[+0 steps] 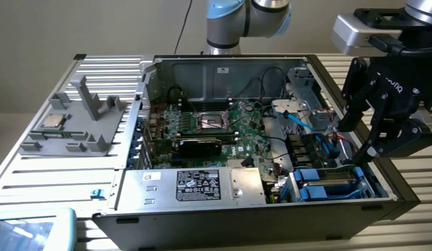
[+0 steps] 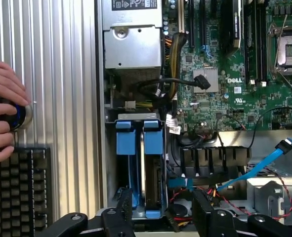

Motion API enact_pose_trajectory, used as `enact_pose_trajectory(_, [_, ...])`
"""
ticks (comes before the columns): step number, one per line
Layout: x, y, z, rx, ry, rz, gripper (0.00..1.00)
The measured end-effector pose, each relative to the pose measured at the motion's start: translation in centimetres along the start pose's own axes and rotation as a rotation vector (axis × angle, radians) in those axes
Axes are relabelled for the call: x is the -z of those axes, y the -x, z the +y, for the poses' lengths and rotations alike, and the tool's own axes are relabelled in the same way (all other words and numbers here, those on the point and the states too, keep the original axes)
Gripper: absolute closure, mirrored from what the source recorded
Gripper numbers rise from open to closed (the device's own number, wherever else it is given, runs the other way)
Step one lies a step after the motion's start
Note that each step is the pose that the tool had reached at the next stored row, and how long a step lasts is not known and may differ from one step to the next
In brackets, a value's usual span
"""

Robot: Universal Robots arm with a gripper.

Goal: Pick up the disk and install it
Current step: 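Insert the first disk wire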

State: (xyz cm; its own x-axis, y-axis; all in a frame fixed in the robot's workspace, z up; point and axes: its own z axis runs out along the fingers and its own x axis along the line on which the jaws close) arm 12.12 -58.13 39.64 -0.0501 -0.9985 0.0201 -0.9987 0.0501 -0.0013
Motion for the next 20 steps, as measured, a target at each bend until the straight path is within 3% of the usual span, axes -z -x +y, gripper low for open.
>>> enact_pose_trajectory(9, [-0.62,0.8,-1.97,-0.002,-0.0005,-0.0012,0.40])
enact_pose_trajectory(15, [-1.14,1.1,-2.16,-0.015,-0.0009,-0.0027,0.40])
enact_pose_trajectory(17, [-1.22,1.2,-2.17,-0.025,-0.0039,-0.0042,0.40])
enact_pose_trajectory(20, [-1.30,1.4,-2.15,-0.032,-0.0134,-0.0074,0.40])
